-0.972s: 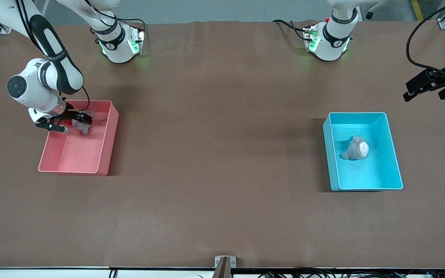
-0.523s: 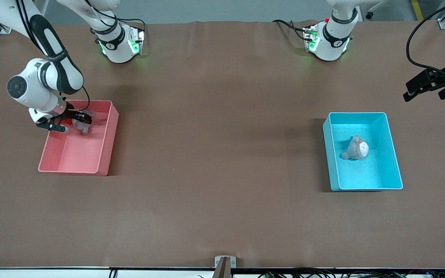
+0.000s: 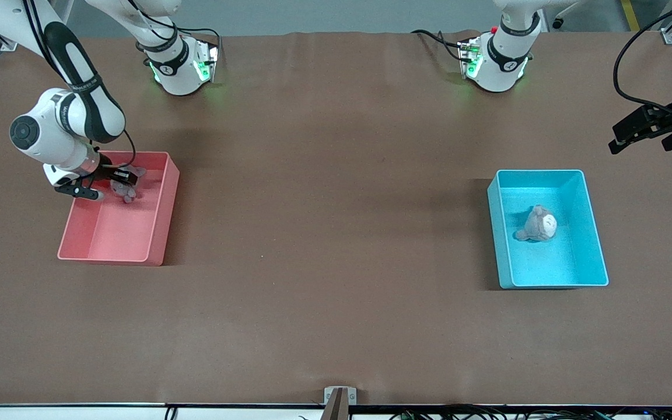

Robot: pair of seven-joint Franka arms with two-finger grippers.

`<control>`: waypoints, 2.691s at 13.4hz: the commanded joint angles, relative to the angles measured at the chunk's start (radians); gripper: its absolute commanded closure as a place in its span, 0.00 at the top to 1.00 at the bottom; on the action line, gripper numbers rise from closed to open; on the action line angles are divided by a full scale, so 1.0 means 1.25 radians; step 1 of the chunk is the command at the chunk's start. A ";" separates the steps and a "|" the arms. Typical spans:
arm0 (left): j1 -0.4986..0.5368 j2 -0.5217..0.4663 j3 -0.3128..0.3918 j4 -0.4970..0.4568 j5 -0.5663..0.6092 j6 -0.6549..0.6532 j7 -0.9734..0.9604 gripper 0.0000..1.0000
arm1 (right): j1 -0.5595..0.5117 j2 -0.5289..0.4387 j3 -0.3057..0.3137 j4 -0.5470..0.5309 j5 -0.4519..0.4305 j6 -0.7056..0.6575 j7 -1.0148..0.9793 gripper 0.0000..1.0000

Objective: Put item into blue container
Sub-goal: 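Lift the second plush and carry it toward the table middle, then release the plush on the table while the left gripper approaches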

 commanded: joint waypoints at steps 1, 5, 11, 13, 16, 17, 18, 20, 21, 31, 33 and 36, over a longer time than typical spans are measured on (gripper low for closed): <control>0.008 0.007 -0.002 0.016 -0.017 -0.006 -0.002 1.00 | -0.007 -0.019 0.011 0.000 -0.010 -0.032 0.016 0.07; 0.007 0.007 -0.002 0.016 -0.017 -0.006 -0.002 1.00 | 0.059 -0.080 0.012 0.151 -0.010 -0.313 0.111 0.03; 0.007 0.007 -0.002 0.016 -0.017 -0.006 -0.002 1.00 | 0.301 -0.059 0.016 0.496 0.002 -0.679 0.497 0.02; 0.008 0.007 -0.001 0.016 -0.017 -0.006 -0.002 1.00 | 0.410 -0.020 0.016 0.549 0.051 -0.671 0.654 0.01; 0.007 0.007 -0.001 0.016 -0.017 -0.006 -0.002 1.00 | 0.546 0.102 0.016 0.638 0.092 -0.580 0.879 0.01; 0.008 0.007 -0.001 0.016 -0.017 -0.006 -0.002 1.00 | 0.576 0.145 0.016 0.665 0.092 -0.543 0.932 0.01; 0.007 0.007 -0.001 0.016 -0.017 -0.006 -0.002 1.00 | 0.601 0.193 0.016 0.696 0.096 -0.500 0.983 0.01; 0.007 0.007 -0.001 0.016 -0.016 -0.006 -0.002 1.00 | 0.649 0.294 0.016 0.767 0.096 -0.429 1.090 0.01; 0.007 0.007 -0.001 0.016 -0.016 -0.006 -0.002 1.00 | 0.669 0.340 0.016 0.799 0.096 -0.400 1.139 0.01; 0.002 0.011 -0.004 0.016 -0.015 -0.006 0.000 1.00 | 0.750 0.522 0.016 0.856 0.090 -0.161 1.324 1.00; 0.002 0.011 -0.004 0.029 -0.015 -0.006 0.000 1.00 | 0.742 0.520 0.016 0.889 0.093 -0.175 1.318 1.00; -0.001 0.012 -0.004 0.038 -0.014 -0.006 0.000 1.00 | 0.711 0.513 0.016 0.982 0.090 -0.299 1.302 1.00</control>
